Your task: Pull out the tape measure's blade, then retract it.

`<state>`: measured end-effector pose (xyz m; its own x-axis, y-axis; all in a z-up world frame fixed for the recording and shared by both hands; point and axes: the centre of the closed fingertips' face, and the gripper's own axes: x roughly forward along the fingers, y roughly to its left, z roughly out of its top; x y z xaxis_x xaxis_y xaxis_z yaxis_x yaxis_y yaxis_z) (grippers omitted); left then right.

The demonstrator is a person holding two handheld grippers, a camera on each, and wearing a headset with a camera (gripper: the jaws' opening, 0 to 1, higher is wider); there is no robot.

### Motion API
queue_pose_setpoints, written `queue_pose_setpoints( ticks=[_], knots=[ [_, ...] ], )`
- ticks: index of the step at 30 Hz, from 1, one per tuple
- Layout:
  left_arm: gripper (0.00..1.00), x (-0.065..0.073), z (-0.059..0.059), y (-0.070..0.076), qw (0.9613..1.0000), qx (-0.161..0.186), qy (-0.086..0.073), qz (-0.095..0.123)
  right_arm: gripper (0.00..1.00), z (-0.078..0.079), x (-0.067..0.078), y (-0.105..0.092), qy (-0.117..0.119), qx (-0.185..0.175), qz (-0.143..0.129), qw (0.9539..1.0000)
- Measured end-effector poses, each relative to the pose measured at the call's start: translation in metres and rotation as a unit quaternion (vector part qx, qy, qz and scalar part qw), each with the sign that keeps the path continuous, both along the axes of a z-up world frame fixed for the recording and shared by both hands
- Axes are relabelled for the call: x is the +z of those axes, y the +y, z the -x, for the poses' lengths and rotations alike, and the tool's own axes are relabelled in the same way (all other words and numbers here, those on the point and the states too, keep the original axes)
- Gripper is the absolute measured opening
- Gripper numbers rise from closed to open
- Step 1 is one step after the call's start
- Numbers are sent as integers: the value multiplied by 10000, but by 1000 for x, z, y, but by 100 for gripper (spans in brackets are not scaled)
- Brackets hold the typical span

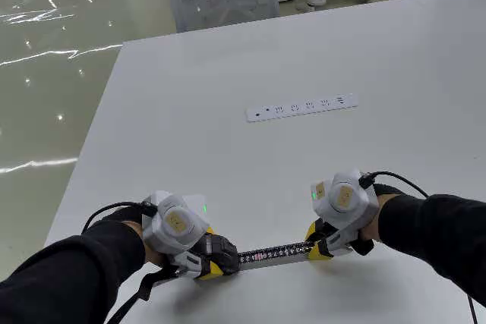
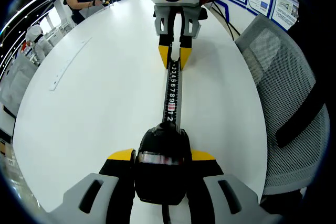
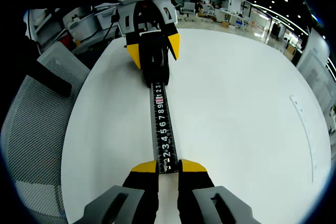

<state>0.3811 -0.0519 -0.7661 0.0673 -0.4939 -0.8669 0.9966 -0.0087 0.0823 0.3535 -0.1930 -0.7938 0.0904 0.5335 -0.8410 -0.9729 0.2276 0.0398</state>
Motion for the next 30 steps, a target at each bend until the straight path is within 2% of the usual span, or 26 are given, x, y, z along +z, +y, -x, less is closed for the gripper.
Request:
queue_pose_setpoints(
  ticks=[30],
  knots=[
    [32,0,0,0,10000,-6,5,-19,8,4,0,-18,1,-132,-24,9999]
  ],
)
